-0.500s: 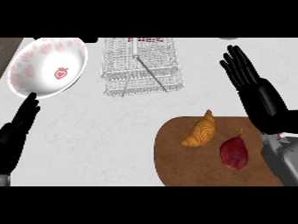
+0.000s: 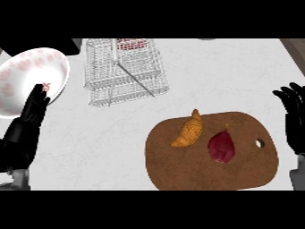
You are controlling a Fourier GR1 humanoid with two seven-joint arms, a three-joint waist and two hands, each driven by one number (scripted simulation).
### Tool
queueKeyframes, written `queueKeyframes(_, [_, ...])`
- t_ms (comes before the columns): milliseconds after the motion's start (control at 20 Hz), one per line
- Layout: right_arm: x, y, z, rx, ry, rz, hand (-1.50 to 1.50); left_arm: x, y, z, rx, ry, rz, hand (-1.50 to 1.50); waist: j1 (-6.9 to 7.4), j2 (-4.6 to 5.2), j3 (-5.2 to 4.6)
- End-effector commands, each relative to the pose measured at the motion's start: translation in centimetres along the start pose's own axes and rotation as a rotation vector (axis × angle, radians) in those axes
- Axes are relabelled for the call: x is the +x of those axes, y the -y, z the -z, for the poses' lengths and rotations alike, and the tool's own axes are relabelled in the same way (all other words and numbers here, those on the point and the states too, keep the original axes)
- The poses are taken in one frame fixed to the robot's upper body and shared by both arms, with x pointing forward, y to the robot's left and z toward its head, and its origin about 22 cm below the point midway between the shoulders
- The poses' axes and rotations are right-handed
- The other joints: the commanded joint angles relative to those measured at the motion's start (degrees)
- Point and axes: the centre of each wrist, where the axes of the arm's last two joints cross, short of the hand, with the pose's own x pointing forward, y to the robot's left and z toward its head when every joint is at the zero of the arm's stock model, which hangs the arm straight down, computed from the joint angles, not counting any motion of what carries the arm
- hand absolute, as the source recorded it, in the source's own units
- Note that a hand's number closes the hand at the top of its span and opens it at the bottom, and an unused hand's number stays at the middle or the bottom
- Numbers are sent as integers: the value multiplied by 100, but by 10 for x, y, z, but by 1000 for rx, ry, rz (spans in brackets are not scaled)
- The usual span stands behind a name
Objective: Pick the pear from the cutting board and place it in the tiered basket
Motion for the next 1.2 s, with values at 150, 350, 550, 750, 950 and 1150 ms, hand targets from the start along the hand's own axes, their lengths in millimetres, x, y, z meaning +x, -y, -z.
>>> queueKeyframes(150, [-7,77,-64,66,51,408,-150,1,40,2,-28,30,-44,0,186,-35,-74])
queueKeyframes(350, [31,147,-114,165,75,265,-150,4,46,10,-47,47,-45,0,342,-44,-95])
queueKeyframes(550, [91,165,-101,251,-22,-132,-150,-2,64,3,-58,56,-45,0,369,-44,-113])
queueKeyframes(750, [159,155,-80,405,-116,-530,-150,7,61,11,-43,46,-38,0,296,-79,-128])
queueKeyframes(950, [188,125,-61,482,-140,-847,-150,3,65,10,-51,49,-37,0,396,-68,-135])
queueKeyframes(1150, [202,88,-55,493,-161,-1045,-150,7,65,10,-80,54,-48,0,457,-63,-131])
